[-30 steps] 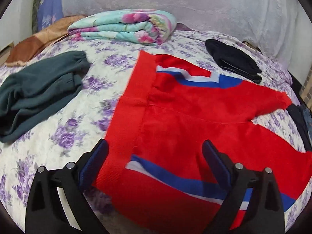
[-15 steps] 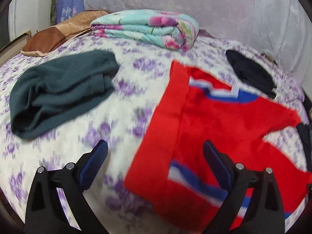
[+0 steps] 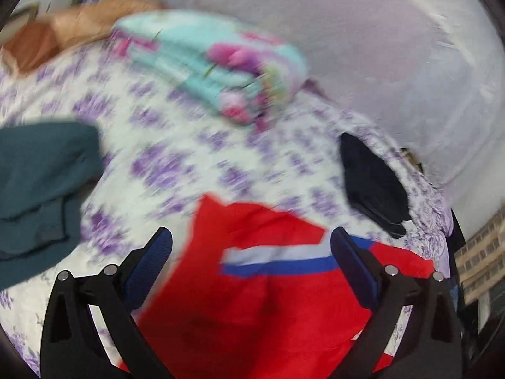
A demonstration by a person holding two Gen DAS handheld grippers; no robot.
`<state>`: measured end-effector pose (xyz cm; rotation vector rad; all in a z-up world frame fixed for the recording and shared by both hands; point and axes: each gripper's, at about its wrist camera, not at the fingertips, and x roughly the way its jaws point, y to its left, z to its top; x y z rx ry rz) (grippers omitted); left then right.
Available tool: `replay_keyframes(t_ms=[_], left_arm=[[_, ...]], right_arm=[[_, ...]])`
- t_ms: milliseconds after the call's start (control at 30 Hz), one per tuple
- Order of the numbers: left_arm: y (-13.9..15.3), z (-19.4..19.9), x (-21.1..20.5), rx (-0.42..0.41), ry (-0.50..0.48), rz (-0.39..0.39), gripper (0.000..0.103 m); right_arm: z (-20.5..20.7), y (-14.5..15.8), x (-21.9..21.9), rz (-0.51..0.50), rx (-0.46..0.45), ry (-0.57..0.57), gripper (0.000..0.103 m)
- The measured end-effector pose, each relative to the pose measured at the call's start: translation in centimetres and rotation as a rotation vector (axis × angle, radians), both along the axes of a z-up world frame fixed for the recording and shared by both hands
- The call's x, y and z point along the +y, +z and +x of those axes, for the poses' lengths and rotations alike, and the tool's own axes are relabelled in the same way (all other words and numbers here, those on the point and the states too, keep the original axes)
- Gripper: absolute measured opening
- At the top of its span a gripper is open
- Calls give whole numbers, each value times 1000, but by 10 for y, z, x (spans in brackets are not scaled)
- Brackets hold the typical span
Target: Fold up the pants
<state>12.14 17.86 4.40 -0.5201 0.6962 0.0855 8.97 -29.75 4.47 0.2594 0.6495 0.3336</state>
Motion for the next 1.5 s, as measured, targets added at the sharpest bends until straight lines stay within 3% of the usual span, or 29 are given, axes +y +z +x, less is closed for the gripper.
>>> replay_keyframes(t_ms=[100, 200, 267, 300, 333, 367, 433, 467, 533, 567, 633, 667, 733, 767, 867, 967, 1000, 1033, 1167, 1300, 1400, 1500], left_arm=[[9, 9, -39, -44, -85, 119, 98], [-19, 49, -59, 92, -177, 195, 98], [-58, 75, -54, 200, -157, 215, 98], [-66, 78, -53, 197, -151, 244, 98], [-68, 77, -61, 168, -144, 330, 98], [-67, 78, -73, 198, -150, 401, 98], [-57, 70, -87, 158, -157, 481, 98], [-43, 59, -91, 90, -166, 496, 98], [-11, 32, -86, -77, -167, 509, 98], [-2, 25, -79, -116, -147, 516, 98], [5, 22, -63, -125, -104, 507, 98], [0, 28, -45, -74, -76, 454, 98], [-13, 36, -21, 9, -31, 343, 98], [-25, 42, 0, 77, -6, 223, 98], [-44, 44, 30, 117, 19, 18, 98], [-66, 59, 26, 238, 24, 81, 98], [-70, 63, 21, 261, 21, 117, 98], [-66, 64, 12, 260, 18, 187, 98], [-46, 51, -12, 145, -66, 300, 98], [-32, 46, -24, 42, -118, 360, 98], [-33, 54, -25, 47, -133, 393, 98], [-35, 62, -24, 58, -127, 377, 98]], right_arm=[[51, -5, 44, -29, 30, 60, 69], [96, -33, 74, -82, 111, 66, 69], [114, -62, 71, -98, 193, 44, 69], [120, -83, 61, -85, 240, 37, 69], [118, -89, 54, -51, 206, 62, 69], [114, -86, 47, -29, 183, 85, 68], [109, -77, 40, -17, 155, 71, 68], [99, -67, 35, 0, 79, 48, 68], [77, -42, 28, 52, -85, 42, 70], [67, -32, 25, 69, -152, 39, 80], [48, -20, 20, 88, -277, 3, 97], [40, -19, 18, 85, -323, -22, 97], [41, -21, 24, 37, -314, -26, 97], [46, -24, 30, -3, -285, -12, 97], [67, -46, 60, -166, -132, 51, 99], [104, -80, 82, -296, 138, 67, 100], [106, -83, 82, -287, 165, 73, 100], [105, -81, 78, -262, 151, 72, 100], [95, -72, 60, -157, 82, 66, 99], [70, -46, 46, -9, -139, 99, 99], [60, -40, 50, -29, -209, 134, 99], [65, -42, 53, -44, -192, 143, 99]])
